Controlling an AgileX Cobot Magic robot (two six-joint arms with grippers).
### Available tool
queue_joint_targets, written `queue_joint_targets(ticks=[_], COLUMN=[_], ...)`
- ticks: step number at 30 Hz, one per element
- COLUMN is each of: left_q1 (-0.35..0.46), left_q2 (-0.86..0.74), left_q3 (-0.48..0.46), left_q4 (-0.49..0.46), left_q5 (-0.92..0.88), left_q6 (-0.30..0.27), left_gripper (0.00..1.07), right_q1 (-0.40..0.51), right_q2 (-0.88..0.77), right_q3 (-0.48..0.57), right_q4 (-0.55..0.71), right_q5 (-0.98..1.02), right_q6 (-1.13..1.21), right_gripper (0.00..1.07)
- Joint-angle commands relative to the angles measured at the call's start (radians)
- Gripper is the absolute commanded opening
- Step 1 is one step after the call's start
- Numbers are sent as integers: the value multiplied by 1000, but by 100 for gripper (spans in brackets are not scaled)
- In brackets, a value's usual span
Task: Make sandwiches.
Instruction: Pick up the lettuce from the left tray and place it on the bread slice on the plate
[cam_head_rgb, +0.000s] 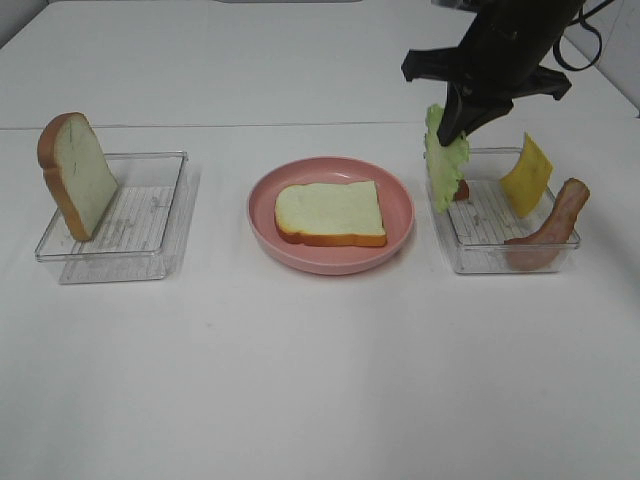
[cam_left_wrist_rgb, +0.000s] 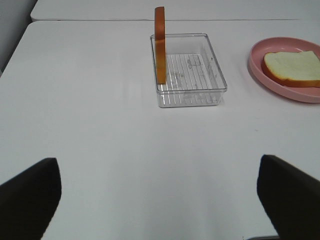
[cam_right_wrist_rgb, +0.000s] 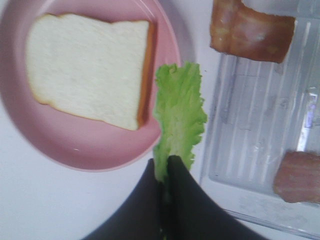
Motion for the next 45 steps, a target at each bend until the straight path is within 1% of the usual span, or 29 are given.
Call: queue_joint_targets(ticks=[1,2,3,4,5,6,7,8,9,10,11,12,14,15,17,19,22,24,33,34,36,38,39,40,41,42,44,45], left_q1=[-1,-1,-1,-1,-1,-1,-1,-1,-1,-1,-1,-1,-1,-1,-1,-1,-1,-1,-1,-1,-1,-1,-1,-1,-1,-1,-1,-1], left_q2=[-22,-22,-22,-22,-22,-22,-22,-22,-22,-22,-22,-22,-22,-22,-22,-22,-22,-22,-22,-22,-22,-22,-22,-22,-22,-22,-22,-22], left_q3=[6,6,6,6,6,6,6,6,6,6,6,6,6,6,6,6,6,6,6,6,6,6,6,6,6,6,6,6], left_q4=[0,0,0,0,0,0,0,0,-1,-1,-1,-1,-1,-1,-2,-3,-3,-4,-5,-5,-5,-5,-5,-5,-5,-5,-5,-5], left_q5=[-16,-16,-16,-16,-16,-16,-16,-16,-16,-16,-16,-16,-16,-16,-16,-16,-16,-16,-16,-16,-16,-16,-16,-16,-16,-16,-16,-16], left_q6=[-5,-5,-5,-5,-5,-5,-5,-5,-5,-5,-5,-5,-5,-5,-5,-5,-5,-5,-5,-5,-5,-5,-5,-5,-5,-5,-5,-5], left_gripper=[102,102,102,102,102,102,102,102,102,102,102,102,102,102,102,102,102,102,102,102,102,102,102,102,102,102,102,102], right_q1=[1,1,1,1,1,1,1,1,6,12,12,25,36,57,67,94,100,109,113,113,112,112,112,112,112,112,112,112], right_q2=[-30,-30,-30,-21,-15,-15,-1,-1,19,29,29,50,63,89,103,151,164,207,256,258,258,258,258,258,258,258,258,258], right_q3=[-4,-4,-4,-4,-4,-4,-4,-4,-4,-4,-4,-4,-4,-4,-4,-4,-5,-5,-5,-5,-5,-5,-5,-5,-5,-5,-5,-5], right_q4=[166,208,208,317,358,358,454,454,544,570,570,619,637,662,669,675,683,728,709,667,648,550,550,524,471,471,415,415], right_q5=[-23,-27,-27,-34,-39,-39,-54,-54,-75,-89,-89,-110,-122,-142,-153,-204,-216,-243,-284,-290,-291,-297,-297,-297,-300,-300,-310,-310], right_q6=[-62,-92,-92,-160,-184,-184,-229,-229,-272,-294,-294,-324,-334,-343,-343,-344,-344,-344,-365,-364,-359,-320,-320,-308,-276,-276,-228,-228], right_gripper=[0,0,0,0,0,0,0,0,0,0,0,0,0,0,0,0,0,0,0,0,0,0,0,0,0,0,0,0])
